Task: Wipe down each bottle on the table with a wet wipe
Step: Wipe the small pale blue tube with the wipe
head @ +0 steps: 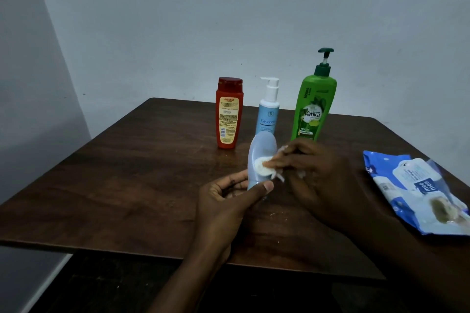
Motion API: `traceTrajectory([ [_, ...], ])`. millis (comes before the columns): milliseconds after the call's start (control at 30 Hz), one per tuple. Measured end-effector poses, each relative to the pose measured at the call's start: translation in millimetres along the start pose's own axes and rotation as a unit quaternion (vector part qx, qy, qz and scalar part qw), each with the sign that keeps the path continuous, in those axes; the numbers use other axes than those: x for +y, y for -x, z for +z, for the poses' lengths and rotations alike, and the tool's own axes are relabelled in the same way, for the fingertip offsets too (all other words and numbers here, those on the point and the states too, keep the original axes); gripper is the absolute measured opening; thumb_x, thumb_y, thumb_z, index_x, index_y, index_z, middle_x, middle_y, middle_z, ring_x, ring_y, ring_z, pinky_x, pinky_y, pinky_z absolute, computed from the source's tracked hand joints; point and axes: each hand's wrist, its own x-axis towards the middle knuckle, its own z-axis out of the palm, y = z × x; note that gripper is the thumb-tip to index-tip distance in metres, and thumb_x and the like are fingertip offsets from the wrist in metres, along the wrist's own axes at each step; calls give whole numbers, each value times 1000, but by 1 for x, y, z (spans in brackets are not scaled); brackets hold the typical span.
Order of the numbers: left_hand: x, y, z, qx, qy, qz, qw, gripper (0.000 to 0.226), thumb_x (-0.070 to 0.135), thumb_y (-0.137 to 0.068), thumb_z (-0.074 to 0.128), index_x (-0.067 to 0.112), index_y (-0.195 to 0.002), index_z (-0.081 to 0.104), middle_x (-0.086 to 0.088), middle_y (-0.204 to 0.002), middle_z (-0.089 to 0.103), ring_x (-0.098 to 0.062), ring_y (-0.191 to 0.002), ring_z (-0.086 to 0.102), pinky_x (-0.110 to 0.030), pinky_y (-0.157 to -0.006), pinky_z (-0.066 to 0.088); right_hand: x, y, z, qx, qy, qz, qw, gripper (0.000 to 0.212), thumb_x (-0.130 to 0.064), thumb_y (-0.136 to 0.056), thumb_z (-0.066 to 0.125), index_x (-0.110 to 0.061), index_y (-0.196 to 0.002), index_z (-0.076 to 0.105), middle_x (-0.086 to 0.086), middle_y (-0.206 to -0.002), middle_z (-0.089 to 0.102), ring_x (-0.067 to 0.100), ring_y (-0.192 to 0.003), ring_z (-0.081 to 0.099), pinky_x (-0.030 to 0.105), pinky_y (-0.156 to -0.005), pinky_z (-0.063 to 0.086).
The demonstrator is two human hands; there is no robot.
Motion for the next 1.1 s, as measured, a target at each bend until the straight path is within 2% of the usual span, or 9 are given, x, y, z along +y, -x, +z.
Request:
traceTrajectory([
  [133,0,-1,1,5,3,-1,1000,50,16,-59,90,11,-107,75,-7,-93,79,-23,-89,76,-32,-77,59,14,-21,3,73,-4,66,995,25,-8,-87,73,-16,-110,77,3,-101,70,9,-91,62,17,-79,50],
  [267,1,-2,2,4,6,7,1000,49,16,-60,89,11,-106,74,-6,-91,79,-21,-86,77,-25,-72,59,8,-39,13,105,-2,66,992,24,-6,-86,73,-13,-109,77,5,-100,71,5,-93,60,9,-84,45],
  [433,1,-2,1,-1,15,5,1000,52,23,-54,87,13,-104,74,-3,-90,79,-19,-86,77,-29,-74,61,-8,-37,19,24,33,7,999,26,-10,-85,64,-7,-108,77,13,-107,68,24,-99,65,33,-89,54],
  [533,0,-2,1,-2,10,6,1000,46,19,-58,88,13,-102,76,-6,-91,79,-21,-88,77,-36,-82,60,-13,-24,14,-51,56,-29,997,30,-14,-85,62,-11,-112,74,9,-112,65,23,-103,62,34,-90,53],
  [600,-2,-2,1,2,13,8,1000,34,7,-68,85,11,-101,76,-8,-91,79,-23,-89,76,-37,-84,59,-19,-15,10,-93,53,-52,993,32,-18,-88,54,-12,-113,74,6,-114,63,20,-103,61,31,-88,53],
  [700,-6,-3,1,11,-9,34,999,33,-1,-72,81,10,-103,77,-7,-92,79,-21,-89,76,-31,-80,60,-25,-4,5,-137,50,-77,986,38,-16,-84,45,-11,-106,75,8,-111,64,23,-93,62,38,-76,57],
  [767,-7,-2,1,18,-29,49,998,32,-2,-71,81,12,-100,77,-3,-91,80,-17,-87,77,-26,-77,60,-25,-2,1,-145,46,-85,985,36,-14,-84,46,-11,-104,76,7,-108,64,23,-90,62,39,-73,56],
  [967,-7,-3,-1,28,-24,54,998,32,3,-72,82,10,-102,77,-4,-92,79,-18,-88,76,-31,-78,60,-30,-13,5,-139,68,-53,986,37,-27,-89,46,-15,-106,77,3,-104,62,15,-89,62,29,-77,55],
  [1100,-6,-1,0,38,-41,62,997,31,9,-68,86,18,-97,77,1,-90,80,-15,-87,76,-27,-74,58,-27,-21,7,-102,97,-37,989,21,-16,-85,65,-10,-102,76,8,-100,63,22,-87,64,40,-76,59],
])
